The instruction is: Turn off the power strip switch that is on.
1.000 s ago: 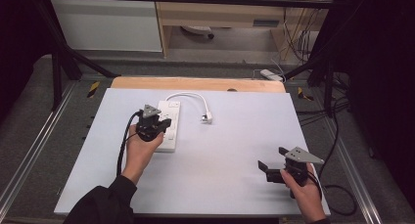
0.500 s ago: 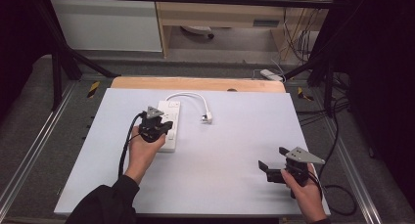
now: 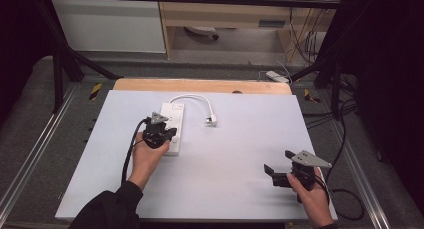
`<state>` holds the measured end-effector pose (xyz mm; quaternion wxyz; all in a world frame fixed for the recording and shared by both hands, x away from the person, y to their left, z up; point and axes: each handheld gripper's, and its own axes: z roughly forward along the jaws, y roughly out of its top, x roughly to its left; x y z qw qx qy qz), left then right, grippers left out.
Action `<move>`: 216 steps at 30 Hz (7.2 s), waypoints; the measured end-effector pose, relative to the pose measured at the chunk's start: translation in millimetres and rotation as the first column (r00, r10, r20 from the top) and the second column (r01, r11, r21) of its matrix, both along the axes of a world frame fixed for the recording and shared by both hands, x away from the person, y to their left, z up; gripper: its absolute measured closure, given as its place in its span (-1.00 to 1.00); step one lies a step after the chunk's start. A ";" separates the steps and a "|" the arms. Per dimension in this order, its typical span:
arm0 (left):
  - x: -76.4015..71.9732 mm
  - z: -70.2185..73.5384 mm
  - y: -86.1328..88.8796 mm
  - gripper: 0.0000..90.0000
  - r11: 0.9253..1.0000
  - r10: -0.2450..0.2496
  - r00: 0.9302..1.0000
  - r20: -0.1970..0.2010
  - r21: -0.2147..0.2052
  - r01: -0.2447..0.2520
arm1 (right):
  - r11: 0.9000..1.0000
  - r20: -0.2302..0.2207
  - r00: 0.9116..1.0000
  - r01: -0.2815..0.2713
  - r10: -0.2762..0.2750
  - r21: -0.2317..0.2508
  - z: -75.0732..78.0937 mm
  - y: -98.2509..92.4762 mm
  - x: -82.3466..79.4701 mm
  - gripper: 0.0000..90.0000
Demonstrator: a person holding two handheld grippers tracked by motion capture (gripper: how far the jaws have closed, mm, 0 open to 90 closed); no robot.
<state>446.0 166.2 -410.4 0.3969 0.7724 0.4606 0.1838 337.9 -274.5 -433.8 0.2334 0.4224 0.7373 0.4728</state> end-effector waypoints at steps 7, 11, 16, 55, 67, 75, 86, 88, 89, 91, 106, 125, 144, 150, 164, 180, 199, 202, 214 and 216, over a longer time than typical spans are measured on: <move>-2.3 -2.6 -0.5 1.00 1.000 -0.005 1.000 -0.006 0.008 0.005 | 1.000 0.000 1.000 -0.003 0.003 0.001 0.3 0.2 -0.3 -0.93; -2.9 -5.2 0.3 1.00 1.000 -0.005 1.000 -0.013 0.009 0.005 | 1.000 -0.001 1.000 -0.003 0.003 0.000 0.2 0.3 -0.3 -0.93; -3.9 -8.7 -0.3 1.00 1.000 -0.009 1.000 -0.019 0.016 0.009 | 1.000 0.003 1.000 -0.006 0.006 -0.003 0.7 0.5 -0.2 -0.92; -7.9 -20.1 0.9 1.00 1.000 0.004 0.999 -0.032 0.004 -0.004 | 1.000 0.000 1.000 -0.012 0.012 -0.008 0.1 1.1 0.3 -0.92; -9.0 -21.2 0.7 1.00 1.000 0.006 1.000 -0.024 0.000 -0.006 | 1.000 -0.006 1.000 -0.015 0.015 -0.005 -0.1 2.1 -0.1 -0.92; -9.2 -21.8 0.1 1.00 1.000 0.008 1.000 -0.012 0.011 -0.008 | 1.000 -0.004 1.000 -0.016 0.016 -0.006 -0.1 2.0 0.1 -0.92; -10.0 -22.3 -0.4 1.00 1.000 0.008 1.000 -0.005 0.014 -0.007 | 1.000 -0.007 1.000 -0.016 0.016 -0.007 -0.2 2.3 0.2 -0.92; -10.1 -22.3 -0.5 1.00 1.000 0.009 1.000 -0.005 0.014 -0.009 | 1.000 -0.006 1.000 -0.016 0.016 -0.008 -0.1 2.2 0.1 -0.92; -10.2 -22.4 -0.5 1.00 1.000 0.009 1.000 -0.005 0.013 -0.009 | 1.000 -0.005 1.000 -0.016 0.016 -0.008 -0.1 2.2 0.1 -0.92; -10.3 -22.4 -0.3 1.00 1.000 0.007 1.000 -0.004 0.015 -0.007 | 1.000 -0.005 1.000 -0.016 0.016 -0.007 -0.1 2.1 0.1 -0.92; -10.8 -22.7 -0.7 1.00 1.000 0.003 1.000 0.001 0.017 -0.003 | 1.000 -0.006 1.000 -0.019 0.018 -0.009 -0.2 2.6 0.1 -0.92; -13.5 -24.3 -0.7 1.00 1.000 -0.001 1.000 -0.004 0.016 0.001 | 1.000 -0.005 1.000 -0.020 0.020 -0.010 -0.2 2.5 0.1 -0.92; -11.5 -20.6 -0.1 1.00 1.000 0.003 1.000 0.006 -0.017 -0.003 | 1.000 -0.004 1.000 -0.018 0.018 -0.005 0.1 2.1 -0.1 -0.92; -9.8 -18.9 -0.5 1.00 1.000 0.001 1.000 0.009 -0.023 -0.001 | 1.000 -0.003 1.000 -0.017 0.017 -0.004 0.2 2.1 -0.3 -0.92; -7.9 -17.0 0.2 0.85 0.998 0.009 0.998 0.063 -0.057 -0.005 | 1.000 -0.003 1.000 -0.019 0.019 -0.006 0.2 2.0 -0.2 -0.92; -5.8 -10.5 -1.4 0.23 0.997 0.023 0.990 0.137 -0.081 -0.012 | 1.000 -0.005 1.000 -0.019 0.019 -0.005 0.1 2.1 -0.2 -0.92; -4.3 1.0 -4.5 -0.20 0.992 0.015 0.991 0.135 -0.126 0.003 | 1.000 -0.008 1.000 -0.019 0.019 -0.005 -0.1 2.2 -0.1 -0.93; -4.2 3.2 -4.3 -0.32 0.990 0.009 0.990 0.144 -0.138 0.011 | 1.000 -0.008 1.000 -0.020 0.020 -0.006 -0.1 2.2 0.0 -0.93; -6.7 17.6 -0.9 -0.82 0.982 0.015 0.982 0.190 -0.187 0.021 | 1.000 -0.008 1.000 -0.019 0.019 -0.005 -0.4 2.6 0.2 -0.93; -7.8 21.2 0.3 -0.82 0.982 0.017 0.980 0.200 -0.190 0.022 | 1.000 -0.008 1.000 -0.020 0.020 -0.005 -0.4 2.7 0.2 -0.93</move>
